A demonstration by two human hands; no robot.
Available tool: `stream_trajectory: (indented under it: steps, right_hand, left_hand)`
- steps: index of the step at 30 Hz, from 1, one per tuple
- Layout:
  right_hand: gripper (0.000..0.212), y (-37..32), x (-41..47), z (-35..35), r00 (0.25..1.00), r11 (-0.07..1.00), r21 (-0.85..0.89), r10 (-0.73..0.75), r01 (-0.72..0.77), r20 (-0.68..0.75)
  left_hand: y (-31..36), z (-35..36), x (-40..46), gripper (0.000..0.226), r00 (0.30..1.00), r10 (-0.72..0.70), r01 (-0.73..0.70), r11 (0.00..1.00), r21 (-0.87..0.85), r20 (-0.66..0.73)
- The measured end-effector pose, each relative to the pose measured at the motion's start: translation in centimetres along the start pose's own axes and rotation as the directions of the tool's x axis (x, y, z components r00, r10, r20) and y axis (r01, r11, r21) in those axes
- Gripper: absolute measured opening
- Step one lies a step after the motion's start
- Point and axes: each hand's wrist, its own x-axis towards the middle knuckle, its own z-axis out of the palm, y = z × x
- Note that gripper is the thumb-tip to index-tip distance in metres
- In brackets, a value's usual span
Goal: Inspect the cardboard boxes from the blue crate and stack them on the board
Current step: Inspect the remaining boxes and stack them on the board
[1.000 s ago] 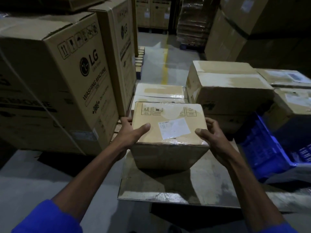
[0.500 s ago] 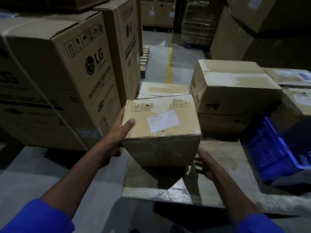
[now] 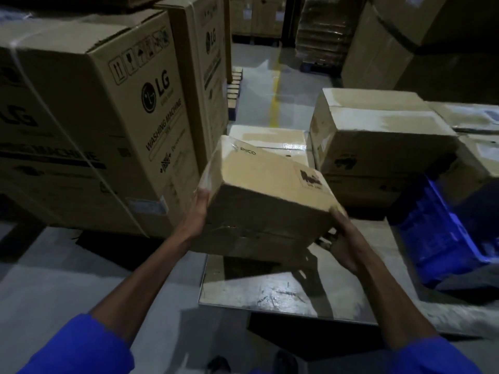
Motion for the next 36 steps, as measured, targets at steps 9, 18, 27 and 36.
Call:
stream_trajectory:
  steps: [9, 18, 27, 36]
  right_hand:
    - [0.108, 0.0, -0.3, -0.6, 0.986, 0.94, -0.308, -0.163, 0.149, -0.021]
    - [0.062, -0.3, 0.0, -0.8, 0.937, 0.784, -0.59, -0.325, 0.192, -0.128]
    - [0.059, -0.5, 2.4, 0.2, 0.929, 0.726, -0.683, -0.306, 0.084, -0.211]
    - [0.066, 1.1, 3.6, -0.4, 0.954, 0.688, -0.722, -0.162, -0.074, -0.252]
  left_hand:
    - [0.5, 2.6, -1.1, 0.071, 0.98, -0.189, 0.196, 0.928, -0.318, 0.054]
    - [-0.6, 3.1, -0.9, 0.094, 0.986, -0.154, 0.166, 0.928, -0.335, 0.063]
    - [-1.5, 4.5, 1.1, 0.041, 0.998, -0.064, 0.066, 0.994, -0.087, 0.027]
    - [-1.8, 4.8, 2.5, 0.058, 0.976, -0.193, 0.179, 0.974, 0.138, 0.1]
